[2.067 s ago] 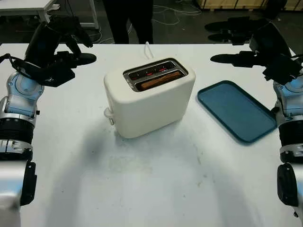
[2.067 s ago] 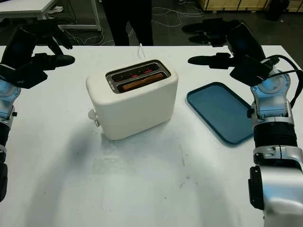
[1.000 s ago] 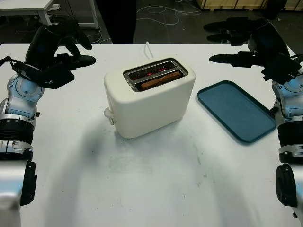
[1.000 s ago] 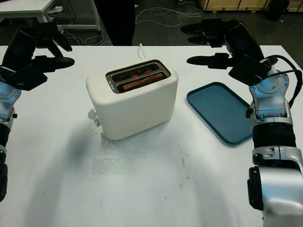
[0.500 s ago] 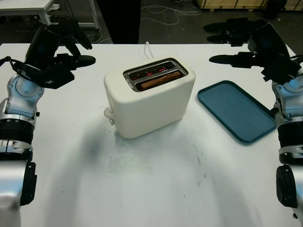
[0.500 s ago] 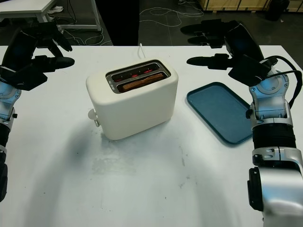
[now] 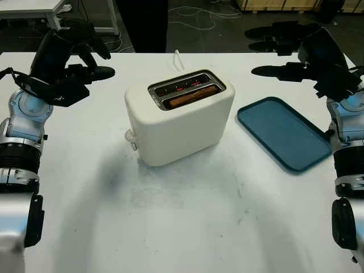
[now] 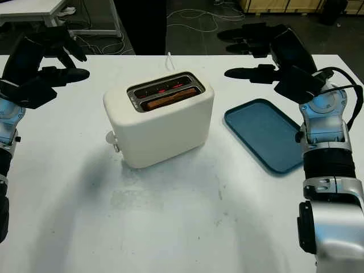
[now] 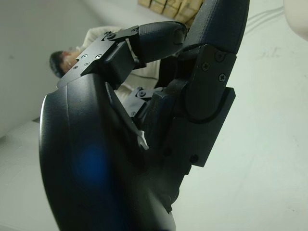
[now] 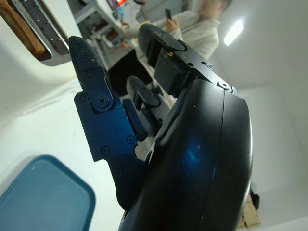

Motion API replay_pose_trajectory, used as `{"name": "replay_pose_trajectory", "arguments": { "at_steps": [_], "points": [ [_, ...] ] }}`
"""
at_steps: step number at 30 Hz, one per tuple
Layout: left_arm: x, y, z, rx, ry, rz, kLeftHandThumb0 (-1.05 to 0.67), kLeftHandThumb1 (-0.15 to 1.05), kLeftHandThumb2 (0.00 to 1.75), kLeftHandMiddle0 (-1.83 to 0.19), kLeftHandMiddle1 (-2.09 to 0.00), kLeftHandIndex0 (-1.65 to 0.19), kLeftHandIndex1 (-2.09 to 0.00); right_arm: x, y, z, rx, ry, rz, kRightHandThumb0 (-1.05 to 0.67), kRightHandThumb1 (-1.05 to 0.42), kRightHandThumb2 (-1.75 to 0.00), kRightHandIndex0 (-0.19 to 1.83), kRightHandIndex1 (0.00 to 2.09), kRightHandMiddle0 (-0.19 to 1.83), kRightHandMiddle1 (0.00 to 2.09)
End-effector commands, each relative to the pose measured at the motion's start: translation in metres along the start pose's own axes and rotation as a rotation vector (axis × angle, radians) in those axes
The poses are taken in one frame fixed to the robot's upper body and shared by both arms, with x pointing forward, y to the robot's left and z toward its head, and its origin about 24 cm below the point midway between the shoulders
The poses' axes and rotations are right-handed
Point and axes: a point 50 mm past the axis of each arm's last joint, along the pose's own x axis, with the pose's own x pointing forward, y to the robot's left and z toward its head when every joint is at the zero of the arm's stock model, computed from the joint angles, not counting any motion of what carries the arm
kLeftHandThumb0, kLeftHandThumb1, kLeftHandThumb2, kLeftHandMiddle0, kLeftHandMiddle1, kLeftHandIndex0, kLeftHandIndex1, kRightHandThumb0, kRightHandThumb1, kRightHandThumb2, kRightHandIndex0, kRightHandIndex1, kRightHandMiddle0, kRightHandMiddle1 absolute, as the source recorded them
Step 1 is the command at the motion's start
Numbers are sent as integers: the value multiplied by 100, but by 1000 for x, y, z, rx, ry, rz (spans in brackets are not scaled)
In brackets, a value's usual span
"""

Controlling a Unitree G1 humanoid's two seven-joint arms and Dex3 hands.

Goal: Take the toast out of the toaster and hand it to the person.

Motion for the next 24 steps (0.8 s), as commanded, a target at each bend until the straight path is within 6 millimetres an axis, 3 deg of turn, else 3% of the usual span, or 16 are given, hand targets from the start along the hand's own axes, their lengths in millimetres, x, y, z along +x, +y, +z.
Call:
{"name": "replay_pose_trajectory", "arguments": {
  "at_steps": [1, 24],
  "points": [
    [0, 2, 1, 12, -2, 1, -105, 92, 6, -85, -129, -65, -134, -1, 4, -2, 0, 9, 3, -54, -77, 0, 86, 1, 79, 0],
    [-1, 3, 0, 10, -2, 3, -105, 92, 7, -85, -129, -64, -135, 0, 5, -1, -17, 4, 0, -53, -77, 0, 87, 1, 80, 0]
  ]
}}
